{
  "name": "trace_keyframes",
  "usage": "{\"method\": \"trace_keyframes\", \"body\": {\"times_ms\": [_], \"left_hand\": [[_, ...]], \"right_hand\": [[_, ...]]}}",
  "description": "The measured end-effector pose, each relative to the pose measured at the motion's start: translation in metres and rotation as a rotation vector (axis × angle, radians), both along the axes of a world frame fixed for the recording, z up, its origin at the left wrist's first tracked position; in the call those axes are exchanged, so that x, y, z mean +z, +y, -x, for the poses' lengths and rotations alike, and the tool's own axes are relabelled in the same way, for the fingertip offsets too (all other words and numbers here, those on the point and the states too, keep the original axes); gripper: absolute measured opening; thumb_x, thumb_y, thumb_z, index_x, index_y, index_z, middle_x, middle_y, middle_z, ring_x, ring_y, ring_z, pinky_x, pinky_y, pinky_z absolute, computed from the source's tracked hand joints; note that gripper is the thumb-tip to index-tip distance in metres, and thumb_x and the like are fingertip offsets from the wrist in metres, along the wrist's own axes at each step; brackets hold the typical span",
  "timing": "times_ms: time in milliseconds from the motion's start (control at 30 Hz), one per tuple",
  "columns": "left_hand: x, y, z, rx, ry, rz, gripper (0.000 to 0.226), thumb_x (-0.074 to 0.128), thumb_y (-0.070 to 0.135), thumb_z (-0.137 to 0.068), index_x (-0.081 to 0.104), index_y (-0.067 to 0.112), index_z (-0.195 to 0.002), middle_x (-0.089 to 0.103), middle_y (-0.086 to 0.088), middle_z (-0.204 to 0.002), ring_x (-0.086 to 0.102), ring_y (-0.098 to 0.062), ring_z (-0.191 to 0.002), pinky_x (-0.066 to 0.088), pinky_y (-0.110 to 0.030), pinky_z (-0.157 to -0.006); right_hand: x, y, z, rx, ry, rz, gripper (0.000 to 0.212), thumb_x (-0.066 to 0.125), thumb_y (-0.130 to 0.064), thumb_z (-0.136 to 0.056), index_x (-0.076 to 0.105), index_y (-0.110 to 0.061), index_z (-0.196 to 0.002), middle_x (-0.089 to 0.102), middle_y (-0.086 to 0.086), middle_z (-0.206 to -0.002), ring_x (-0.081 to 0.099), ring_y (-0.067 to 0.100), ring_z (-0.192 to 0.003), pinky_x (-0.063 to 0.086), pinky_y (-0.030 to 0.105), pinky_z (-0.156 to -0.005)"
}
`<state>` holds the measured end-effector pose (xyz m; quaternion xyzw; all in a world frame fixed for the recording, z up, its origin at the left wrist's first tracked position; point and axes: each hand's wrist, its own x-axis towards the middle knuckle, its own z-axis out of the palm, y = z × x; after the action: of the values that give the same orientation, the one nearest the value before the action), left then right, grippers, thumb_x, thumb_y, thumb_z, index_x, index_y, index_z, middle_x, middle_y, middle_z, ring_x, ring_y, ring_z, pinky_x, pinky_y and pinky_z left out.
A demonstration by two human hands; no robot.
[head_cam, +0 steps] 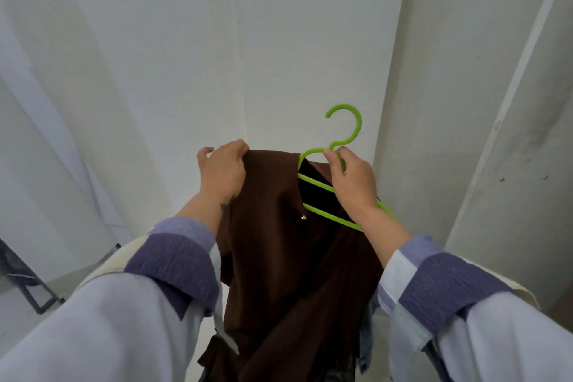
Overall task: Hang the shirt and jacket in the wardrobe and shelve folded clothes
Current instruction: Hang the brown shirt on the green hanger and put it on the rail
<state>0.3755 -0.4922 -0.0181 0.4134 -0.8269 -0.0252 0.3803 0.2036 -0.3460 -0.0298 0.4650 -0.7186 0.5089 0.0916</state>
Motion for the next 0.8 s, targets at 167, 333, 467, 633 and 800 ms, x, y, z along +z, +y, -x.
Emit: {"method": "trace_keyframes", "body": {"times_ms": [167, 333, 467, 633, 800], "left_hand": [[0.013, 0.012, 0.012, 0.038, 0.026, -0.016, 0.021, 0.035, 0.005, -0.085, 0.05, 0.019, -0.081, 0.061, -0.008, -0.076, 0.053, -0.033, -0.071, 0.034, -0.031, -0.066], [0.036, 0.046, 0.046, -0.087, -0.028, 0.111, 0.018, 0.034, 0.019, -0.095, 0.051, 0.017, -0.092, 0.063, -0.008, -0.085, 0.058, -0.036, -0.081, 0.033, -0.033, -0.064], [0.042, 0.038, 0.037, -0.107, -0.16, 0.145, 0.038, 0.02, 0.047, -0.1, 0.042, 0.015, -0.094, 0.061, -0.008, -0.079, 0.059, -0.035, -0.078, 0.037, -0.036, -0.063], [0.033, 0.034, 0.033, -0.039, -0.228, 0.023, 0.058, 0.03, 0.073, -0.085, 0.059, 0.023, -0.086, 0.063, 0.0, -0.083, 0.058, -0.025, -0.084, 0.039, -0.03, -0.067], [0.036, 0.024, 0.026, 0.103, -0.155, 0.02, 0.044, 0.035, 0.059, -0.091, 0.057, 0.021, -0.083, 0.061, -0.002, -0.08, 0.057, -0.026, -0.077, 0.038, -0.03, -0.063]], "right_hand": [[0.009, -0.001, -0.001, 0.037, 0.057, -0.008, 0.031, 0.04, -0.044, -0.098, 0.046, -0.023, -0.077, 0.047, -0.006, -0.057, 0.047, 0.016, -0.056, 0.037, 0.035, -0.054], [0.022, -0.016, -0.005, 0.133, 0.054, -0.03, 0.031, 0.038, -0.037, -0.1, 0.046, -0.018, -0.078, 0.047, -0.004, -0.06, 0.047, 0.022, -0.06, 0.037, 0.036, -0.06], [0.037, -0.015, 0.004, 0.178, 0.082, -0.074, 0.029, 0.038, -0.03, -0.101, 0.048, -0.016, -0.078, 0.051, 0.0, -0.066, 0.047, 0.02, -0.062, 0.036, 0.033, -0.061], [0.03, -0.017, 0.006, 0.123, 0.104, -0.123, 0.018, 0.042, -0.025, -0.098, 0.057, -0.016, -0.095, 0.058, -0.001, -0.085, 0.052, 0.019, -0.083, 0.039, 0.032, -0.072], [-0.009, -0.002, 0.002, -0.208, 0.28, -0.055, 0.008, 0.05, -0.018, -0.089, 0.053, -0.02, -0.096, 0.053, -0.003, -0.098, 0.045, 0.018, -0.096, 0.04, 0.035, -0.083]]}}
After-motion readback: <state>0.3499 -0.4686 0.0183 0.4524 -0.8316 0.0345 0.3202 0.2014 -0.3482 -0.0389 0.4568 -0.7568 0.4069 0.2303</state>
